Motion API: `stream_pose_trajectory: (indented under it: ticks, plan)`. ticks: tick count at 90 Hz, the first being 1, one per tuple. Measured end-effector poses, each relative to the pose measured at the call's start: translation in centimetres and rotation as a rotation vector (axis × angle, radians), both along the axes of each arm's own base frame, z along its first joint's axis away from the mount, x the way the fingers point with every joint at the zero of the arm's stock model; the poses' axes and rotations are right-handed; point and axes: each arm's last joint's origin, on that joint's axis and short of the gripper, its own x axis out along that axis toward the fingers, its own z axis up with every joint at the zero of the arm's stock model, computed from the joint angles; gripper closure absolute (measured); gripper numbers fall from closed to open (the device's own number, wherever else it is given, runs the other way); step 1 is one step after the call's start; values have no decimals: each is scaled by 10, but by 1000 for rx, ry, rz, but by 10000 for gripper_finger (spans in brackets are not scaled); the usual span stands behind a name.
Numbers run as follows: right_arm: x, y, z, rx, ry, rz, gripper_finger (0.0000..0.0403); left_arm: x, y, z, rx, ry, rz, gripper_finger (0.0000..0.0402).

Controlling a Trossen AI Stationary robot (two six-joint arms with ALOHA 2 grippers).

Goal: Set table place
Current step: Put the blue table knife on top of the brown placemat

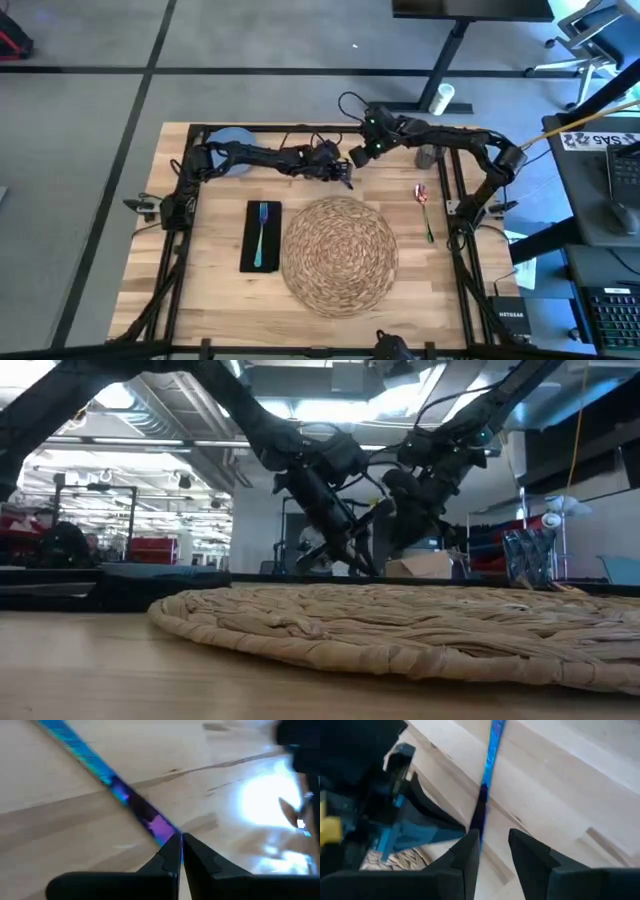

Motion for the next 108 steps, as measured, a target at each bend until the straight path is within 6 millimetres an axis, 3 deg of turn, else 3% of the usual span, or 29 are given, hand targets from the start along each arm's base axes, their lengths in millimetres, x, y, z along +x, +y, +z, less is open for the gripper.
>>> stream_pose_trajectory:
  ticks: [26, 56, 74, 108]
  plan:
    - [-3, 0, -1, 4, 19, 11, 304, 3, -3, -23, -37, 36, -36, 401]
    - [-5, 5, -4, 28, 47, 67, 304, 6, -8, -15, -25, -7, -55, 402]
    - [-7, 4, -6, 27, 48, 65, 304, 5, 5, -5, 1, -69, -31, 402]
    - [-6, 4, -6, 26, 47, 66, 304, 5, 7, -13, 3, -45, -10, 402]
